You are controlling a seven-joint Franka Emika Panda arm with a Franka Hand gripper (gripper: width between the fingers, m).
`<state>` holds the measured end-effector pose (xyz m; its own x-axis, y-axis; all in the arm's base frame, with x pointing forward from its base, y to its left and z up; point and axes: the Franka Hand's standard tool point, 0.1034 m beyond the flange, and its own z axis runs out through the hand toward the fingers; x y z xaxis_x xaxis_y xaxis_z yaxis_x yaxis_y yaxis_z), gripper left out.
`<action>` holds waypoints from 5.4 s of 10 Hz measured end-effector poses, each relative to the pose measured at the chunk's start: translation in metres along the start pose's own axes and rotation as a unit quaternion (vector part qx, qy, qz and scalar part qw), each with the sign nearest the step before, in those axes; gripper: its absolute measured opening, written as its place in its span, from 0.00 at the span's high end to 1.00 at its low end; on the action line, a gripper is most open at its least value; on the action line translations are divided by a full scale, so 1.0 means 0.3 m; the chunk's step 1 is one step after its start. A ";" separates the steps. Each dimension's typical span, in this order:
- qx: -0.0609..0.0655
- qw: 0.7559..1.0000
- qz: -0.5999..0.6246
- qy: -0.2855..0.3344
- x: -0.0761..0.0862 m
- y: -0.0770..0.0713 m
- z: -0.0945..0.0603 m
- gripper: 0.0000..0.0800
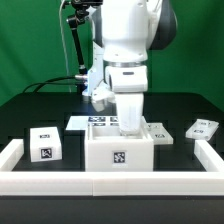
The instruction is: Assemble cabinet
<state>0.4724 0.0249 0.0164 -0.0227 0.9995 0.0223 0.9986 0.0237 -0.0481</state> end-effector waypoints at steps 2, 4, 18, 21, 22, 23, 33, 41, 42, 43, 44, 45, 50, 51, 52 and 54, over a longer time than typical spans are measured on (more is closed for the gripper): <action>-0.007 1.000 0.026 0.006 0.084 0.044 -0.001 0.95; -0.012 0.999 0.030 0.008 0.164 0.070 -0.001 0.95; -0.024 0.997 0.069 0.015 0.235 0.086 -0.013 0.03; -0.041 0.992 0.117 0.011 0.268 0.002 -0.133 0.00; -0.047 0.991 0.126 0.012 0.295 -0.020 -0.162 0.00; -0.056 0.988 0.142 0.016 0.333 -0.050 -0.188 0.00; -0.057 0.961 0.265 0.051 0.535 -0.226 -0.106 0.00; -0.047 0.960 0.266 0.078 0.645 -0.315 0.034 0.00; -0.046 0.960 0.266 0.077 0.643 -0.317 0.037 0.15; -0.045 0.960 0.266 0.077 0.641 -0.319 0.040 0.15; -0.046 0.959 0.267 0.079 0.639 -0.320 0.047 0.33; -0.046 0.959 0.268 0.081 0.638 -0.321 0.054 0.50; -0.050 0.958 0.267 0.085 0.644 -0.317 0.053 0.91; -0.050 0.958 0.267 0.085 0.643 -0.317 0.053 0.91; -0.053 0.963 0.251 0.084 0.633 -0.313 0.045 0.91; -0.067 0.975 0.199 0.071 0.584 -0.287 -0.027 0.91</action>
Offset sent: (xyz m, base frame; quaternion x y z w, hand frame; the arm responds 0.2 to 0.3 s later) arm 0.0206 0.0461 -0.0036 -0.0043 -0.0093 0.0036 0.9999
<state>0.3829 0.1978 0.0325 0.3660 0.9155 0.1669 0.9242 -0.3786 0.0502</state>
